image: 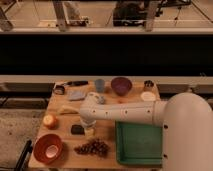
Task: Wipe tray with eraser
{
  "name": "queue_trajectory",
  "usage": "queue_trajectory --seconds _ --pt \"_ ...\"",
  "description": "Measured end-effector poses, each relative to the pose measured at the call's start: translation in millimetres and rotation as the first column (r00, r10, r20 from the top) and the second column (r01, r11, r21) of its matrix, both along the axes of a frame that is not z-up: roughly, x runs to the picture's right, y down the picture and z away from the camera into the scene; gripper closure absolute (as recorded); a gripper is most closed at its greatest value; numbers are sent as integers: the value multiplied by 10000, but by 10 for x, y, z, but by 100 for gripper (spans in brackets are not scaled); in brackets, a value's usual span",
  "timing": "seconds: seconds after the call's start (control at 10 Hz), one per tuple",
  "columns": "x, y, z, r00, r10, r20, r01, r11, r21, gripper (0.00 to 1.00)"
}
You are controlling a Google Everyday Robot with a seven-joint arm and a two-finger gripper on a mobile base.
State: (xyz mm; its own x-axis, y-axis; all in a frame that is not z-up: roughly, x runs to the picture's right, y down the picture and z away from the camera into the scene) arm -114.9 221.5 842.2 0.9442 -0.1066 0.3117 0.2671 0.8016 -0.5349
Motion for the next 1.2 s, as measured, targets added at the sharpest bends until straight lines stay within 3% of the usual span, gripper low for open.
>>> queue_trajectory --seconds 0.2,0.6,1.0,1.2 --pt "13 -12 -2 10000 -13 -37 12 10000 -81 22" --pt "-31 -94 -80 9999 -125 80 124 9999 22 53" --pt "-82 -71 -98 9983 -346 459 358 9990 -257 89" --pt "-51 -128 -170 9982 -293 516 303 9994 -189 96"
